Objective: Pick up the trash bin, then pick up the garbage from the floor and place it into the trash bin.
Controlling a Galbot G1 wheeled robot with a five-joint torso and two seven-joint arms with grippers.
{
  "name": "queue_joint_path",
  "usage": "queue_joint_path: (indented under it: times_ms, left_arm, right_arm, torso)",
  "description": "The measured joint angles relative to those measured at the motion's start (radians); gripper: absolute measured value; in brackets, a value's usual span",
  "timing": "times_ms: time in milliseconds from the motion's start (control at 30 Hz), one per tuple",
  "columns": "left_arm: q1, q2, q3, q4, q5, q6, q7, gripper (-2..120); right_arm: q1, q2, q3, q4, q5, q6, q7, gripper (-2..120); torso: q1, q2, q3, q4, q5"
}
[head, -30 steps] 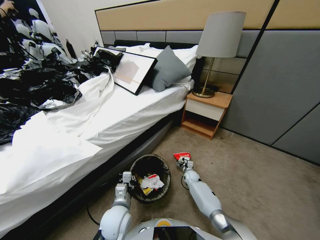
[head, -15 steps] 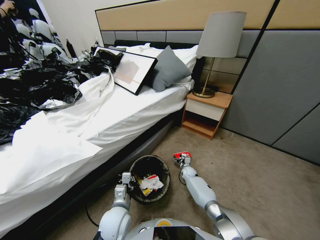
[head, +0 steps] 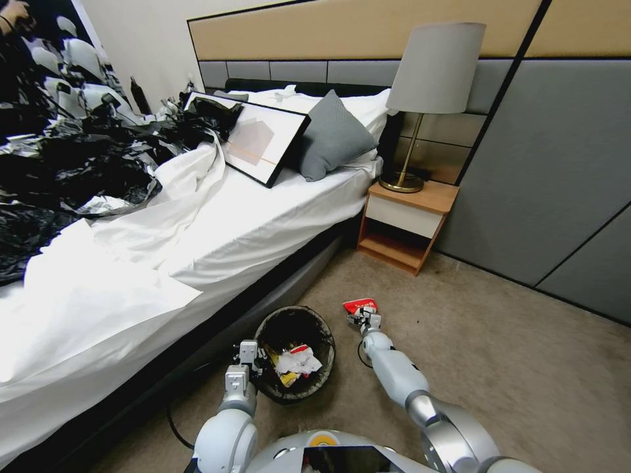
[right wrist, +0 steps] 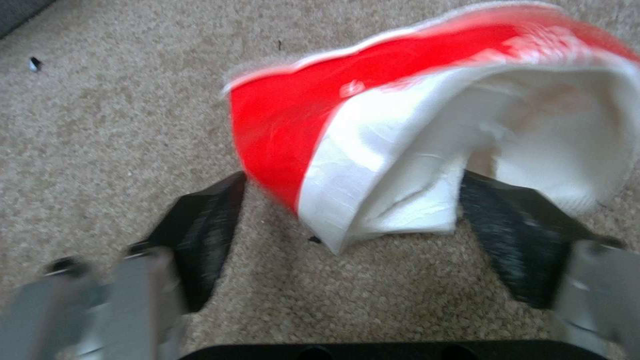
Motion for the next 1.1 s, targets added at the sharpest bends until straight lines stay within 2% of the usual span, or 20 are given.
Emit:
queue_joint_path:
  times_ms: [67,133,233,300,400,433,533,567,600,1100]
  left_arm:
    - [0.000,0.000,0.000,0.002,0.000,-0.001,0.000,0]
    - [0.000,0.000,0.001,0.003,0.000,-0.001,0.000,0]
    - [0.000,-0.001,0.007,0.007,0.001,-0.001,0.000,0]
    - [0.000,-0.001,0.007,0.007,0.001,-0.001,0.000,0]
    - [0.003,0.004,0.006,0.007,0.001,-0.001,0.000,0]
    - [0.003,0.004,0.006,0.007,0.001,-0.001,0.000,0]
    - [0.003,0.008,0.004,0.005,0.001,-0.001,0.000,0]
    - [0.003,0.008,0.004,0.005,0.001,-0.001,0.000,0]
    - [0.003,0.008,0.005,0.005,0.001,-0.001,0.000,0]
    - [0.002,0.004,0.010,0.007,0.001,-0.002,0.001,0]
  right_arm:
    - [0.009,0.001,0.000,-0.007,0.000,0.005,-0.008,58]
    - [0.010,0.002,-0.001,-0.009,0.000,0.007,-0.012,54]
    - [0.019,0.006,-0.003,-0.019,-0.003,0.013,-0.022,39]
    - [0.021,0.007,-0.003,-0.021,-0.005,0.016,-0.025,35]
    - [0.027,0.003,-0.005,-0.029,-0.010,0.021,-0.033,21]
    - [0.027,0.003,-0.005,-0.029,-0.010,0.021,-0.033,21]
    - [0.029,-0.004,-0.007,-0.029,-0.013,0.025,-0.036,7]
    - [0.029,-0.004,-0.007,-0.029,-0.013,0.025,-0.036,7]
    - [0.029,-0.006,-0.007,-0.028,-0.014,0.027,-0.036,0]
    - [0.024,-0.023,-0.007,-0.028,-0.028,0.055,-0.048,0]
  torso:
    - [0.000,0.000,0.000,0.0002,-0.0001]
    - [0.000,0.000,0.000,0.0002,0.0000]
    - [0.000,0.000,0.000,0.0002,-0.0001]
    - [0.000,0.000,0.000,0.0002,0.0000]
    - [0.000,0.000,0.000,0.0002,0.0000]
    - [0.000,0.000,0.000,0.0002,0.0000]
    - [0.000,0.000,0.000,0.0002,0.0000]
    - [0.000,0.000,0.000,0.0002,0.0000]
    - [0.000,0.000,0.000,0.0002,0.0000]
    - [0.000,0.000,0.000,0.0002,0.0000]
